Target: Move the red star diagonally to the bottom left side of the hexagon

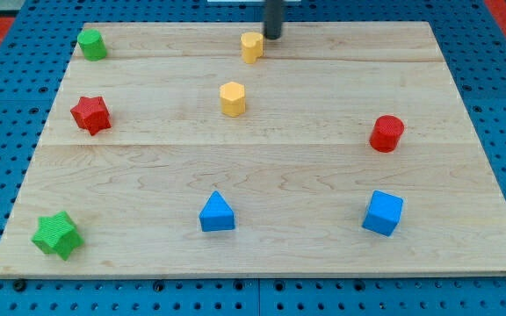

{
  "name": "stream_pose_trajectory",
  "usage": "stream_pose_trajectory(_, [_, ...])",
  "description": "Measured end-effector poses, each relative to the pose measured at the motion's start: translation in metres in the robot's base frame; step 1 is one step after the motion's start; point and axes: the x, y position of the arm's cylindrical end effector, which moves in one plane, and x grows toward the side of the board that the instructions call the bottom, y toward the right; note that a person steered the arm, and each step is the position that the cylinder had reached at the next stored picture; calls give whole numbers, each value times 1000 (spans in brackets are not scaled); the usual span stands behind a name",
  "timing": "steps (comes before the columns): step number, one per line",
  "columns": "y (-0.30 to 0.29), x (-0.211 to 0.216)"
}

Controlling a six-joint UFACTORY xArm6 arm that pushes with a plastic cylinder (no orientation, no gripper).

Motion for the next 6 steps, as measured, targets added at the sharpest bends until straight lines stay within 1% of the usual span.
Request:
stream_pose_trajectory(1, [-30, 45])
stream_pose_trajectory(2, [-35, 89])
stream_pose_trajectory(3, [11, 44])
stream_pose_trajectory(4, [-88, 29])
stream_pose_trajectory(5, [-222, 33])
stream_pose_trajectory(6, [-268, 120])
